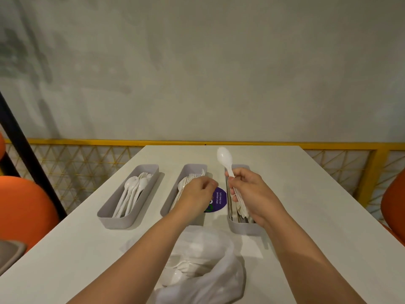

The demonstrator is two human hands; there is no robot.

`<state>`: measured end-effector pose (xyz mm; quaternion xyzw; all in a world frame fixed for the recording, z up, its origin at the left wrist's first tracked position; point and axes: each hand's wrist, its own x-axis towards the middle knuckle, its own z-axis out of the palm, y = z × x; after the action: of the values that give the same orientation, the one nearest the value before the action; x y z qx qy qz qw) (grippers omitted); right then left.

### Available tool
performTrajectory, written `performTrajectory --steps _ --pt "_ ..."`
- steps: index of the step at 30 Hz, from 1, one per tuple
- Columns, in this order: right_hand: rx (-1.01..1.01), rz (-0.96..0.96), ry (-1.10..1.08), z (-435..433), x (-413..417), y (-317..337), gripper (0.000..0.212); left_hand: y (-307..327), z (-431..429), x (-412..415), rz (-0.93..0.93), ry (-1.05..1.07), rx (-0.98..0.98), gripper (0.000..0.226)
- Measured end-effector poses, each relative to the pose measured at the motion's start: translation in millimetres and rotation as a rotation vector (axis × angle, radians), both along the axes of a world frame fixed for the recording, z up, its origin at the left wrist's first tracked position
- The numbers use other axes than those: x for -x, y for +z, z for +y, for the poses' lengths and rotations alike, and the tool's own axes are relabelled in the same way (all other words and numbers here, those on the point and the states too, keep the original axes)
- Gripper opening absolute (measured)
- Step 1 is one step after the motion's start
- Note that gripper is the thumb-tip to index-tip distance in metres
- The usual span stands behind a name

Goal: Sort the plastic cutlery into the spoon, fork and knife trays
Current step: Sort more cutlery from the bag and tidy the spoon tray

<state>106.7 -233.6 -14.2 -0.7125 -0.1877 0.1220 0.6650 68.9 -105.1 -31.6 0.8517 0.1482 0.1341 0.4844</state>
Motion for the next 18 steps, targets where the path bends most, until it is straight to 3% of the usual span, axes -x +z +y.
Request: performTrajectory --steps 3,7,11,18 --pt "-0.028 -0.015 -0.026 0 3 -1 0.014 10 -8 14 0.047 -0.135 0.222 0.019" --pt "-0.008 -0.051 -0.072 8 7 -6 0.017 12 -9 28 0.044 -0.226 0.147 0.023" --pt "-0.017 -0.057 -0.030 21 14 -6 0.012 12 3 33 -0.044 -0.142 0.098 0.017" --pt "0.068 -0.045 0.097 45 30 -6 0.010 14 53 49 -0.031 0.015 0.092 0.023"
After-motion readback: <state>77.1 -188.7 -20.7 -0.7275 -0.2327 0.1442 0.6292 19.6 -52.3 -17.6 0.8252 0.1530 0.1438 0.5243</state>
